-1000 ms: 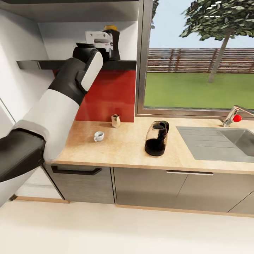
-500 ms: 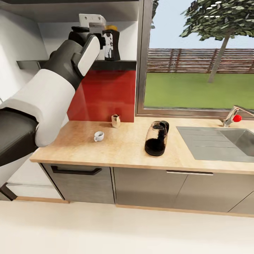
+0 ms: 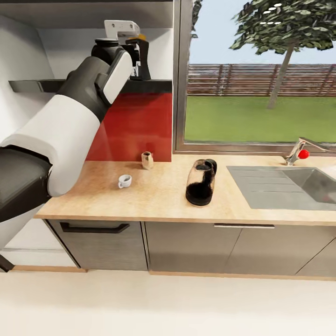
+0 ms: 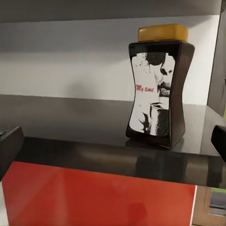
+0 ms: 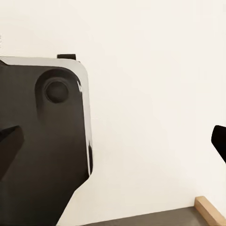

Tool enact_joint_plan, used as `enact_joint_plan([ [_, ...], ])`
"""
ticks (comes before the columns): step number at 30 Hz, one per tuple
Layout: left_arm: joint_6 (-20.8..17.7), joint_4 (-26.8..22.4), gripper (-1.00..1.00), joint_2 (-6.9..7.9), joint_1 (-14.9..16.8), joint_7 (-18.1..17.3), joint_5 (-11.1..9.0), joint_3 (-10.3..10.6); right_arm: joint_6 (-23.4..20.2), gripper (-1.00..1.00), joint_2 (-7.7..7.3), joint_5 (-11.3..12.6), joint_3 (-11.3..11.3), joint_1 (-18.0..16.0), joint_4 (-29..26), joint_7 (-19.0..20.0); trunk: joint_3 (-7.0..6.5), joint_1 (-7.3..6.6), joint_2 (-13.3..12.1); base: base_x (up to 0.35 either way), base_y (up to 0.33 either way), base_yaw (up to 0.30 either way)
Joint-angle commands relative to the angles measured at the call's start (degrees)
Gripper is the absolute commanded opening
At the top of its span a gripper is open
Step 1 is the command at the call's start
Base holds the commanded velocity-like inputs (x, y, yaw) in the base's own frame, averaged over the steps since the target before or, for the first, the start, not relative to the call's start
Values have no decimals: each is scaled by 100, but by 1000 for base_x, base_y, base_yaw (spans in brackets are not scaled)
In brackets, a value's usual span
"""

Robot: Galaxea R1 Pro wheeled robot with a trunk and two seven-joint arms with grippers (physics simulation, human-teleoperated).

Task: Set up a coffee station on the kitchen countertop: keep the coffee maker on the countertop, move the bottle of coffee from the kitchen shelf to the counter next to the coffee maker, place a paper coffee filter on top of the coffee maker, put the saucer next to the coffee maker with the coffee cup on the saucer, and place the electric kettle next to the coffee maker.

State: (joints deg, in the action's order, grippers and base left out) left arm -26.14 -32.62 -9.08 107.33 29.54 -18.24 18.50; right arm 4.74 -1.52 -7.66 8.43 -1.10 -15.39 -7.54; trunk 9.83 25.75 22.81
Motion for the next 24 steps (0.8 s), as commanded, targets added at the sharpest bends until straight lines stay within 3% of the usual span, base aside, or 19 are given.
enact_joint_plan([
  [1,-18,-4,100,8,7,52,-59,39,19,100,9,-62,36,-5,6,4,12,3,11,48,0,-2],
  [7,-22,-16,100,2,7,50,-65,40,27,100,28,-53,26,-5,251,15,12,3,11,261,0,0],
  [20,-14,-22,100,-15,7,52,-65,194,27,100,28,-37,35,-5,248,24,12,3,11,72,0,-1],
  [24,-14,-25,100,-13,7,52,-65,198,27,100,29,-34,35,-5,251,24,12,3,11,264,0,-171],
])
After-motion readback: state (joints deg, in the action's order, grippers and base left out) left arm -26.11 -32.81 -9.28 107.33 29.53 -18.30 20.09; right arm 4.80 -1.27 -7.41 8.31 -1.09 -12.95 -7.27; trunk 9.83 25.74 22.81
